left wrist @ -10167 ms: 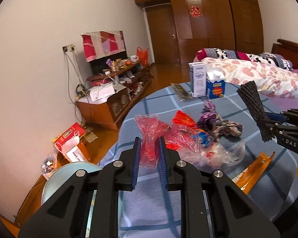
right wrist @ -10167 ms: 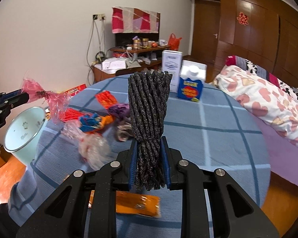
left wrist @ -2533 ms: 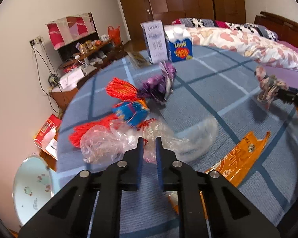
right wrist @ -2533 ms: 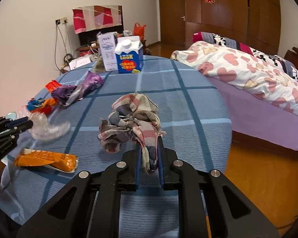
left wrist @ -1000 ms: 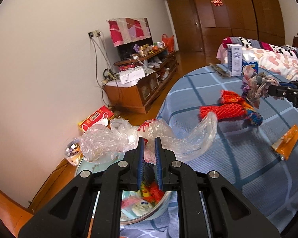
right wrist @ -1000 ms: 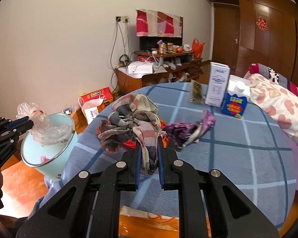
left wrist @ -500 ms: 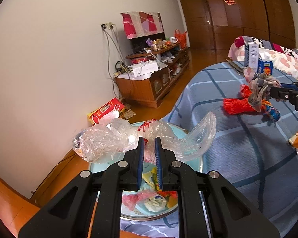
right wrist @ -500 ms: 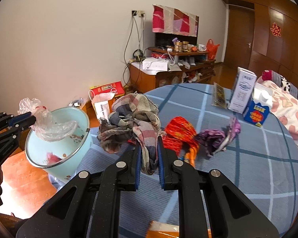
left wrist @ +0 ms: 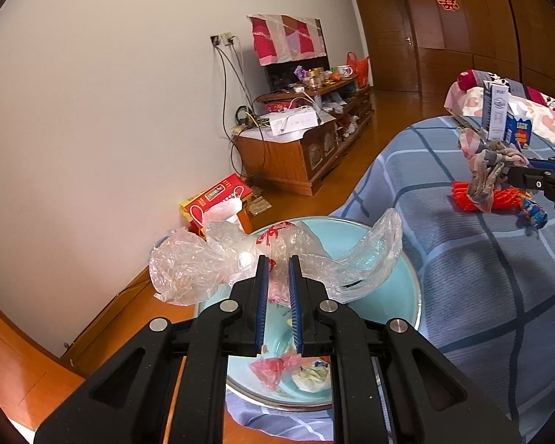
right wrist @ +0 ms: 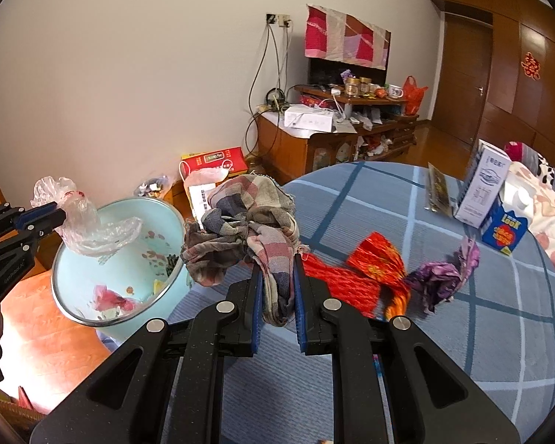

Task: Collect trash
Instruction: 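Carry the cloth and clear bag over the blue bucket and open both grippers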

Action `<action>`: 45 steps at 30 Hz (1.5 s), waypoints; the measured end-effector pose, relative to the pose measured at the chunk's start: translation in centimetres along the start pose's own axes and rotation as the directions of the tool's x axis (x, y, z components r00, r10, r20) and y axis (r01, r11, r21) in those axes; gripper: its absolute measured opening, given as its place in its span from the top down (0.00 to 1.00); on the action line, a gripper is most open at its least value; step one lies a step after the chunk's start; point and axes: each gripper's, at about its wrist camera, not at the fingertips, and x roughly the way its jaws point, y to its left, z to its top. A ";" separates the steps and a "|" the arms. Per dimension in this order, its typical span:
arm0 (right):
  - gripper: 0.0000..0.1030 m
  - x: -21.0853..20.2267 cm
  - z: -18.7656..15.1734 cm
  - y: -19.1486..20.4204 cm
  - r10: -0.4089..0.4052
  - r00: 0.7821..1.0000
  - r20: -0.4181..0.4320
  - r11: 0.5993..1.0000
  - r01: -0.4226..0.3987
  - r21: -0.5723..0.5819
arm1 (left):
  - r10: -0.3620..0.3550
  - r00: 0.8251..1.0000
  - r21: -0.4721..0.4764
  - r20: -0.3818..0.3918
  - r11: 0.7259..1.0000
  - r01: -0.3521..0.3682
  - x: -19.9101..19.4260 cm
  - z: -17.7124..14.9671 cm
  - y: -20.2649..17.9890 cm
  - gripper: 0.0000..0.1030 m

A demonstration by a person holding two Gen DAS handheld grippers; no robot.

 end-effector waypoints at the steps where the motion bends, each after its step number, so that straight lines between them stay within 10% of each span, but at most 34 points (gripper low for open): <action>1: 0.85 0.1 0.1 0.2 0.003 1.000 0.000 1.000 -0.003 -0.004 | 0.004 1.000 -0.001 -0.001 1.000 -0.004 0.1 0.0 0.2 0.89; 45: 0.85 3.7 2.6 7.6 0.093 0.995 -0.037 0.985 -0.097 -0.139 | 0.093 0.995 -0.056 -0.043 0.994 -0.096 1.5 -0.2 3.7 0.89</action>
